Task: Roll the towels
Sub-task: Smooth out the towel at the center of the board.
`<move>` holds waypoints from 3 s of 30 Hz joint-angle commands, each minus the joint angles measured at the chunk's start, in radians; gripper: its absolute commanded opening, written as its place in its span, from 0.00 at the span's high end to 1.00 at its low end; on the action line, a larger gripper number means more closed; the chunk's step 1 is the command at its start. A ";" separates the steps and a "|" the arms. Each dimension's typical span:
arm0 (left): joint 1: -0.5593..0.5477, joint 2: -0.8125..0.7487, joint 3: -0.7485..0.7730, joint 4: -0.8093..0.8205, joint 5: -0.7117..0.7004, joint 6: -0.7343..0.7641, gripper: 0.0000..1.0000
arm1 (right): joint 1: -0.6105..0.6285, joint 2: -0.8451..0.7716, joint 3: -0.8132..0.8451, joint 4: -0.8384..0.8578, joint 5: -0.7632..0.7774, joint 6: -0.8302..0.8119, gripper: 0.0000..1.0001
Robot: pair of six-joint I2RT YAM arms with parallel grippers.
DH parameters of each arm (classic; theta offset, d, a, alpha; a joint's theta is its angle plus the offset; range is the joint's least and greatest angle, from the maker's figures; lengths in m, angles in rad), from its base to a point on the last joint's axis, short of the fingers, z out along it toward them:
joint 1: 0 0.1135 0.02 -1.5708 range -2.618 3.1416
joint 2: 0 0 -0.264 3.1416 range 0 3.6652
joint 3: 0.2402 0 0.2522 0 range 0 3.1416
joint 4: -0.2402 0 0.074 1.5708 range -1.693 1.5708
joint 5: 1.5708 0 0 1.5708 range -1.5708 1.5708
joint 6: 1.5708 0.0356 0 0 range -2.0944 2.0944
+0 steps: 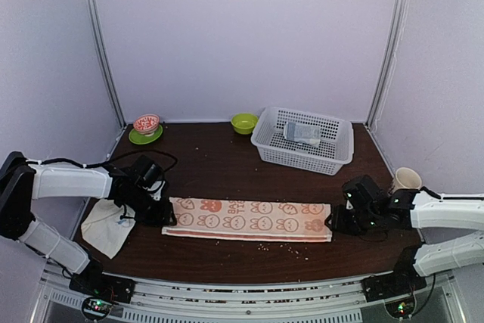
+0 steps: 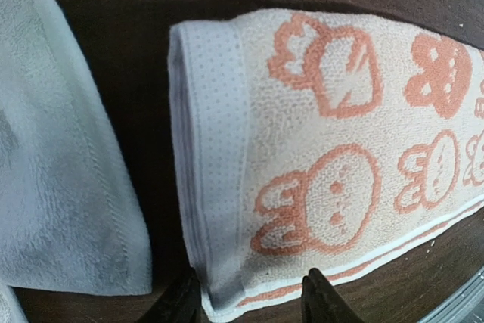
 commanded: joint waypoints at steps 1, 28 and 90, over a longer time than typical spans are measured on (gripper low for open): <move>-0.002 -0.039 -0.013 -0.010 0.021 0.008 0.52 | -0.003 0.035 0.007 0.039 -0.034 0.014 0.61; -0.002 -0.054 -0.047 0.004 -0.008 -0.023 0.62 | -0.003 0.013 -0.024 0.005 -0.064 0.001 0.91; -0.002 -0.083 0.025 -0.061 -0.046 0.013 0.97 | -0.002 -0.015 0.009 -0.027 -0.060 -0.012 1.00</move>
